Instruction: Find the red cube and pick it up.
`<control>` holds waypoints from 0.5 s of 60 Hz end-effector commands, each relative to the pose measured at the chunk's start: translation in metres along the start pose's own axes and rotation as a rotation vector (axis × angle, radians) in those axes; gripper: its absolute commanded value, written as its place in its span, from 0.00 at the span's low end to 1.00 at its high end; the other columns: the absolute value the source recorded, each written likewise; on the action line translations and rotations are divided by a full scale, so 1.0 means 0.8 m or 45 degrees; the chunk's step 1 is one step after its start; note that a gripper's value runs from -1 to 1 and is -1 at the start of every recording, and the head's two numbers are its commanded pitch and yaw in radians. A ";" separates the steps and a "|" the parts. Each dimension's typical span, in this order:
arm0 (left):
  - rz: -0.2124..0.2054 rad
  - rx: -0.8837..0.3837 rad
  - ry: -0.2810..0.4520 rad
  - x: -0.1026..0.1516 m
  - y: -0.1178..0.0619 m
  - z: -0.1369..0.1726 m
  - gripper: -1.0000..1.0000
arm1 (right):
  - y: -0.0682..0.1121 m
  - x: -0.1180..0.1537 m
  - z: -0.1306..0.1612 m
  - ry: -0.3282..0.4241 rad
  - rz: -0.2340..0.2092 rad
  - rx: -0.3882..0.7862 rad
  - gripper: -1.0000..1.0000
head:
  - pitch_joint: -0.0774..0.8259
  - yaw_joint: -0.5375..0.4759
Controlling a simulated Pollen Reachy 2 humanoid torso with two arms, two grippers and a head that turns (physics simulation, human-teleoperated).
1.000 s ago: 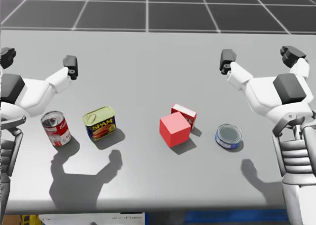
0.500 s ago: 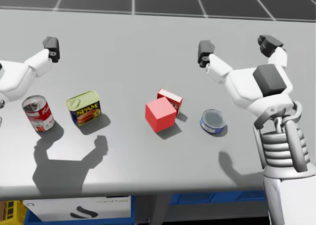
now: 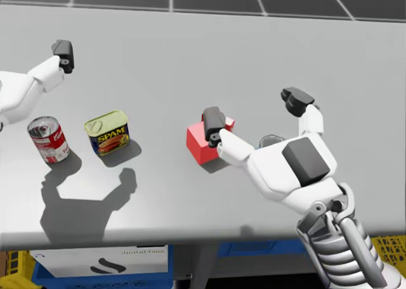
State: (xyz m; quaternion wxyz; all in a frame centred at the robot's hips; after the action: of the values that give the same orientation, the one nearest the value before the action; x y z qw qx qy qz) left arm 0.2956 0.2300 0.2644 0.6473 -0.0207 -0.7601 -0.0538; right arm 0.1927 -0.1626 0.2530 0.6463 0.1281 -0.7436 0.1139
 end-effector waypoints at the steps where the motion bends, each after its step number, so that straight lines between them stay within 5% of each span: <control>1: 0.001 -0.001 0.004 -0.001 0.000 0.000 0.00 | 0.038 -0.033 0.010 0.044 -0.164 0.032 0.00 | 0.86 0.42; 17: 0.000 -0.003 0.010 -0.001 0.000 -0.001 0.00 | 0.057 -0.109 0.000 0.215 -0.182 0.055 0.00 | 0.86 0.42; 30: 0.002 -0.003 0.010 -0.001 0.000 -0.001 0.00 | 0.059 -0.131 -0.023 0.262 -0.193 0.045 0.00 | 0.86 0.42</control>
State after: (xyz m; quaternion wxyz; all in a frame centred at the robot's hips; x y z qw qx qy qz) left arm 0.2966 0.2298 0.2635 0.6501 -0.0216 -0.7576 -0.0545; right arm 0.1964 -0.1293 0.1612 0.7167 0.1590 -0.6670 0.1272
